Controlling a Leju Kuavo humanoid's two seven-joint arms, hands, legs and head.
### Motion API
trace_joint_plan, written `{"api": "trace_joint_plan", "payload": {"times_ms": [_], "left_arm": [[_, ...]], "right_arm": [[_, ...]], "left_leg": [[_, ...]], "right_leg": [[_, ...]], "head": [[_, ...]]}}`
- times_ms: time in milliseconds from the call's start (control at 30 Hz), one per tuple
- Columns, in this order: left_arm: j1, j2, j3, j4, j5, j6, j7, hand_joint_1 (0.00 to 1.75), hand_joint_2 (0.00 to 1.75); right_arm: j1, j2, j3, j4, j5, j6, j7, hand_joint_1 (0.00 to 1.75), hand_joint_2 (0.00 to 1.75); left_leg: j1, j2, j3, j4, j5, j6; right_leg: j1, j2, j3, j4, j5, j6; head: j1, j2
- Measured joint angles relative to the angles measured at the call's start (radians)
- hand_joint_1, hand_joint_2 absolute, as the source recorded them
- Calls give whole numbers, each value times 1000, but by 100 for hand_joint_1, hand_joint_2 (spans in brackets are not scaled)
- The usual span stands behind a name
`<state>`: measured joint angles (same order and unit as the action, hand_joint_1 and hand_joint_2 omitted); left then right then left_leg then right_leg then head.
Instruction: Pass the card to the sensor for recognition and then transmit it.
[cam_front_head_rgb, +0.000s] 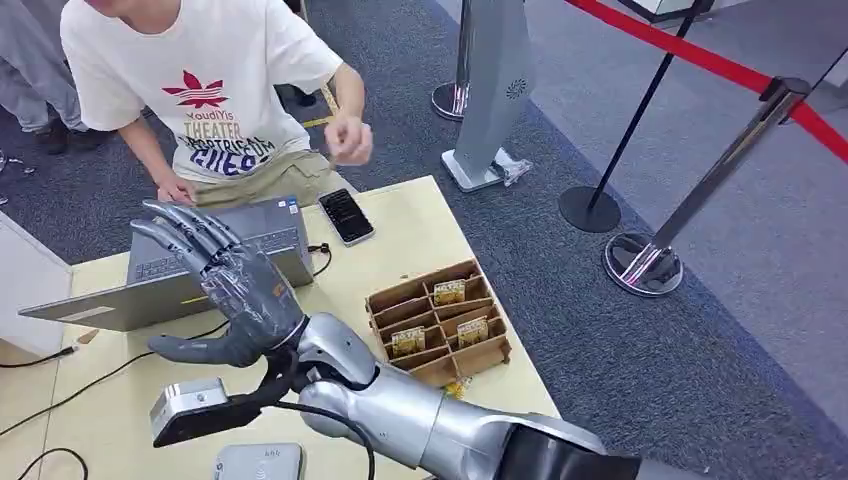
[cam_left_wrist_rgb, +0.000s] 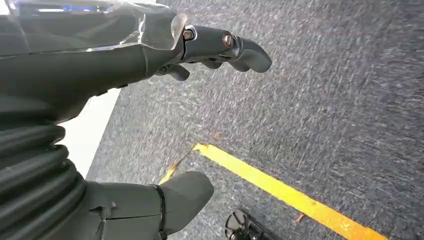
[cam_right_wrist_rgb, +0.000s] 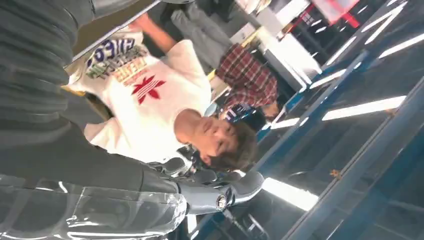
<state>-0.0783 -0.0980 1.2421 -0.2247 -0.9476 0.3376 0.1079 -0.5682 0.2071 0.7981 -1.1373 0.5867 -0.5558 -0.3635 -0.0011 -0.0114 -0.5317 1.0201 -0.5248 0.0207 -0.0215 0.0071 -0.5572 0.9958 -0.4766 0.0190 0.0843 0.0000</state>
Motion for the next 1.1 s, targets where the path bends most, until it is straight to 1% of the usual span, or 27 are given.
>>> {"api": "trace_joint_plan", "payload": {"times_ms": [100,167,300,367,433,467,500,567,700,733,900,967,1000,1033,1100], "left_arm": [[7,-5,9,4,9,0,-5,0,175],[8,-8,16,5,15,0,-5,0,175],[10,-13,31,5,27,0,-5,0,175],[11,-15,34,5,33,0,-5,0,175],[11,-16,39,5,35,0,-5,0,175],[11,-17,42,5,37,0,-3,0,175],[11,-17,45,5,38,1,-1,0,175],[11,-17,51,5,38,1,4,0,175],[11,-17,55,5,38,1,5,0,175],[12,-18,55,5,38,0,5,0,175],[12,-18,55,5,37,-2,5,0,175],[13,-18,55,5,35,-3,5,0,175],[13,-18,55,4,33,-4,5,0,175],[13,-18,55,4,32,-7,3,0,175],[14,-18,55,4,32,-11,1,0,175]], "right_arm": [[16,-42,2,-96,15,27,40,0,175],[37,-77,1,-164,46,29,59,0,175],[102,-138,-21,-268,106,22,69,2,175],[135,-163,-39,-302,133,16,71,14,175],[166,-183,-57,-327,153,11,74,16,175],[180,-194,-67,-338,163,9,76,28,175],[193,-203,-77,-345,173,8,78,28,175],[216,-222,-98,-354,197,4,85,23,175],[248,-247,-125,-356,224,0,92,24,175],[256,-252,-131,-355,226,-1,94,38,175],[280,-269,-142,-347,269,-9,108,37,175],[292,-276,-146,-339,286,-9,114,51,175],[298,-278,-147,-336,296,-10,119,51,175],[305,-281,-148,-331,303,-11,122,45,175],[315,-286,-149,-324,312,-12,128,51,175]], "left_leg": [[0,0,0,0,0,0],[0,0,0,0,0,0],[0,0,0,0,0,0],[0,0,0,0,0,0],[0,0,0,0,0,0],[0,0,0,0,0,0],[0,0,0,0,0,0],[0,0,0,0,0,0],[0,0,0,0,0,0],[0,0,0,0,0,0],[0,0,0,0,0,0],[0,0,0,0,0,0],[0,0,0,0,0,0],[0,0,0,0,0,0],[0,0,0,0,0,0]], "right_leg": [[0,0,0,0,0,0],[0,0,0,0,0,0],[0,0,0,-1,0,0],[0,0,0,-1,0,0],[0,0,0,-1,0,0],[0,0,0,-1,0,0],[0,0,0,-1,0,0],[0,0,0,-1,0,0],[0,0,0,-1,0,0],[0,0,0,0,0,0],[0,0,0,0,0,0],[0,0,0,0,0,0],[0,0,0,0,0,0],[0,0,0,0,0,0],[0,0,0,0,0,0]], "head": [[0,0],[0,0],[0,0],[0,0],[0,0],[0,0],[0,0],[0,0],[0,0],[0,0],[0,0],[0,0],[0,0],[-1,0],[0,0]]}}
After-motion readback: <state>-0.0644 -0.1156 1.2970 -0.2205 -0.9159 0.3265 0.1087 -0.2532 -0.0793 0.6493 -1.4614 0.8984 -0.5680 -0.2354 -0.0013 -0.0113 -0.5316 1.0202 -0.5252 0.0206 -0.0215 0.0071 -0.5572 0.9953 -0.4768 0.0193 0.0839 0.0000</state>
